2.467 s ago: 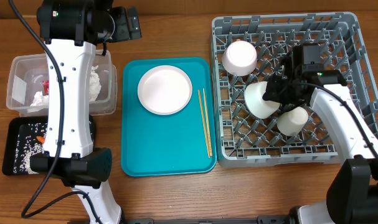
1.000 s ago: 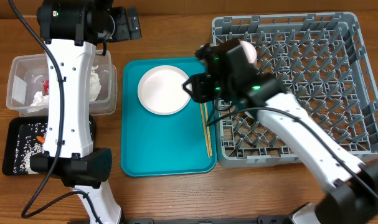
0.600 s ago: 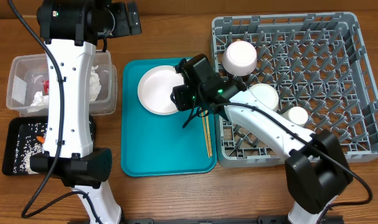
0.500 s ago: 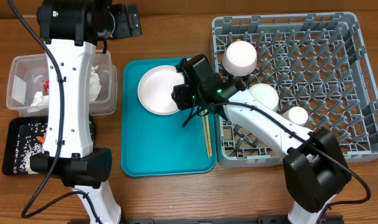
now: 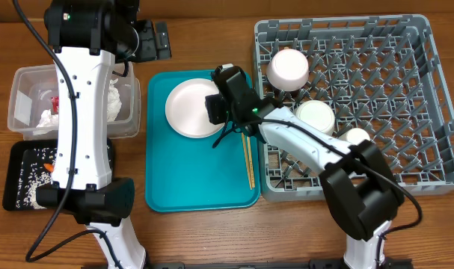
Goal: Sort waste into correct bins and load items into the dishwasher
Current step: 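Move the right gripper left to the white plate on the teal tray, then grasp the white plate's right edge with the right gripper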
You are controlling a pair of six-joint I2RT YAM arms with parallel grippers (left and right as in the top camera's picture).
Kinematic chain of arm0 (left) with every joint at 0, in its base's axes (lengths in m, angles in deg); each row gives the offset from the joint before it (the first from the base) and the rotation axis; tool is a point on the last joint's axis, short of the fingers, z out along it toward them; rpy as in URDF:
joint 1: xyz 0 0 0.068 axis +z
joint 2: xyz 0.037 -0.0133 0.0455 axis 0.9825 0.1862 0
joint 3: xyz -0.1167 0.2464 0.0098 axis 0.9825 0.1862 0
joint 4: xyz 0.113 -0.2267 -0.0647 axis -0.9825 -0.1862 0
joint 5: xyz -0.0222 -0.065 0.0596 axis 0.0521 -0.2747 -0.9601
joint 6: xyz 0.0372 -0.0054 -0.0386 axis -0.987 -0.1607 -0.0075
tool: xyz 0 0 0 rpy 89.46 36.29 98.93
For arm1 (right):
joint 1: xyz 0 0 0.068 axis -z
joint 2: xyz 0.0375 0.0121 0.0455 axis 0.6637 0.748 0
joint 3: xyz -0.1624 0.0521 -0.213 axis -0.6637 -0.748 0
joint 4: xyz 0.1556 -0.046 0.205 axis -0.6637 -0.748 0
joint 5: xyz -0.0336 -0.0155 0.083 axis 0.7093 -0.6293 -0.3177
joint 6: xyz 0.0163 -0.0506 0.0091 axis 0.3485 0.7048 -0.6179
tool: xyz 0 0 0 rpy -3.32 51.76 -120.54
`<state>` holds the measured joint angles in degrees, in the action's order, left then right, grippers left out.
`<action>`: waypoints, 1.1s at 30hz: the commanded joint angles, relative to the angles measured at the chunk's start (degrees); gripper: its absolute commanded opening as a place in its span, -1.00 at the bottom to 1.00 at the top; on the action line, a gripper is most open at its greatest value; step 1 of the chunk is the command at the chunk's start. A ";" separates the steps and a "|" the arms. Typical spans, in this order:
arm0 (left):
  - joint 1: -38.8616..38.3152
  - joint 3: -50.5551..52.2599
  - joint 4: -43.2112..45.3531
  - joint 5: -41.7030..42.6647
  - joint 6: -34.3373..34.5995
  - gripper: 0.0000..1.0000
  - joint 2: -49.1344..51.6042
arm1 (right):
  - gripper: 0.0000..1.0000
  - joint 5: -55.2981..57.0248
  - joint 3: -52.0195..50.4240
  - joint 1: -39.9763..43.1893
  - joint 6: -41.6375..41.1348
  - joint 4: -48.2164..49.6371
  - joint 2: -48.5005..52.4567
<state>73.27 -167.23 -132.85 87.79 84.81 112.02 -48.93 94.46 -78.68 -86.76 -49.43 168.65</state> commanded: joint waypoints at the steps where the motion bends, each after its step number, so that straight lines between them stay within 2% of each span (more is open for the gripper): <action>1: -0.39 -1.11 -0.07 0.66 0.57 1.00 -1.33 | 0.08 5.11 0.02 0.26 -0.07 1.46 2.08; 13: -0.39 -1.11 -0.07 0.66 0.57 0.99 -1.33 | 0.08 8.13 0.02 2.71 -0.07 5.01 4.74; 14: -0.39 -1.11 -0.07 0.66 0.57 0.99 -1.33 | 0.06 8.13 0.02 2.78 -0.07 5.03 4.74; 16: -0.39 -1.11 -0.07 0.66 0.57 1.00 -1.33 | -0.14 8.11 0.02 2.84 -0.07 5.29 4.76; 18: -0.39 -1.11 -0.07 0.66 0.57 0.99 -1.33 | -0.25 8.13 0.02 2.84 -0.07 5.68 4.79; 33: -0.39 -1.11 -0.07 0.66 0.57 1.00 -1.33 | -0.21 7.26 0.02 2.73 0.42 8.90 8.07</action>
<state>73.27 -167.23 -132.85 87.79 84.81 112.02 -41.50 94.44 -75.75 -86.71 -41.58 175.33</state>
